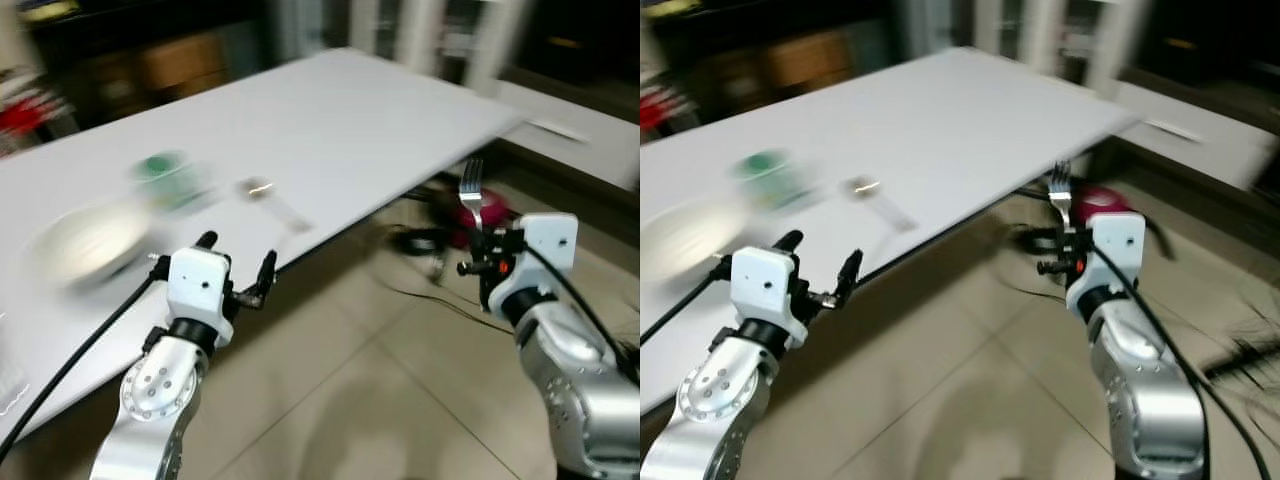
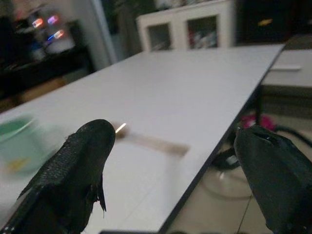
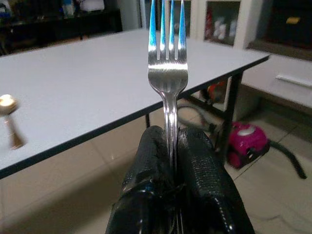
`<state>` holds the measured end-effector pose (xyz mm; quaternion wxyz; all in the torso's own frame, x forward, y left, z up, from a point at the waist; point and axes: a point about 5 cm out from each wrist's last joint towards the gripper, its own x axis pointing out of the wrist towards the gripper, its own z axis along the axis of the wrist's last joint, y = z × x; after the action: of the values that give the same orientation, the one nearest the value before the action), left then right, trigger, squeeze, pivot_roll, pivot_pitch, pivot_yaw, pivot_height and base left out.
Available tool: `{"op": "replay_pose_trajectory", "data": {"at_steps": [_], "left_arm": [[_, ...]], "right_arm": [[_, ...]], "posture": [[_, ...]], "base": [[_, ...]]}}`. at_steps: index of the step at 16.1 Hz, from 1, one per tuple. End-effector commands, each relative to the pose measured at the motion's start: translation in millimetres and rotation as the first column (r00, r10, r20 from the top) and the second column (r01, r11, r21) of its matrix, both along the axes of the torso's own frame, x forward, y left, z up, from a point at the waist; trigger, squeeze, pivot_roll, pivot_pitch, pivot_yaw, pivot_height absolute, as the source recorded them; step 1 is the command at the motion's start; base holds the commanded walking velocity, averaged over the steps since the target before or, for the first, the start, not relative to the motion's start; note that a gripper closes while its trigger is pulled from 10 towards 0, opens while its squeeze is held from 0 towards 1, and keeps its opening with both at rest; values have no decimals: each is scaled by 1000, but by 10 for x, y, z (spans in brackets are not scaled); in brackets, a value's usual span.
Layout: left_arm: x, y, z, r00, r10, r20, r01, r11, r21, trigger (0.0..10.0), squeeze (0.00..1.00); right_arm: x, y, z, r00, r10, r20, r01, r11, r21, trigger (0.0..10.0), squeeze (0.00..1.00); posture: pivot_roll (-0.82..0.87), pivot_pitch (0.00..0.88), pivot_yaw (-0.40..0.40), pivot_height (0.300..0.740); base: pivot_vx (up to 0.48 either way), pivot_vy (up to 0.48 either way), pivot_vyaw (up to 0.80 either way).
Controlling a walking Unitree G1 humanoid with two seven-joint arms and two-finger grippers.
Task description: Setting the table
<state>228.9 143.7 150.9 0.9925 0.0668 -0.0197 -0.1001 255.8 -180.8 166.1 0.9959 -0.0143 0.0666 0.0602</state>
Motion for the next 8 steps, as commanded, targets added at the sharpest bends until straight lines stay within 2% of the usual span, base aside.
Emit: {"op": "replay_pose_trajectory", "data": {"at_steps": [1, 2, 4, 7, 8], "left_arm": [[6, 36, 25, 999, 39, 14, -39, 999, -1, 10000, 0], [12, 60, 38, 999, 50, 21, -50, 999, -1, 10000, 0], [18, 82, 60, 998, 50, 27, -51, 999, 4, 10000, 0], [1, 108, 100, 998, 49, 38, -49, 999, 14, 10000, 0], [-10, 101, 105, 998, 48, 39, -48, 999, 17, 10000, 0]], "right_arm": [[48, 69, 36, 997, 80, -2, -80, 997, 23, 10000, 0], [73, 98, 55, 993, 120, 0, -120, 992, 37, 10000, 0], [114, 147, 40, 976, 217, -26, -217, 976, 3, 10000, 0], [178, 258, 43, 920, 386, -70, -391, 917, -78, 10000, 0], [217, 313, 45, 904, 420, -84, -426, 901, -86, 10000, 0]], "posture": [[-180, 0, 67, 740], [-180, 0, 67, 740], [-172, 0, 62, 740], [-164, 0, 60, 740], [-154, 0, 53, 740]], "base": [[368, 0, 0], [364, 0, 0], [371, 0, 0], [369, 0, 0], [368, 0, 800]]}}
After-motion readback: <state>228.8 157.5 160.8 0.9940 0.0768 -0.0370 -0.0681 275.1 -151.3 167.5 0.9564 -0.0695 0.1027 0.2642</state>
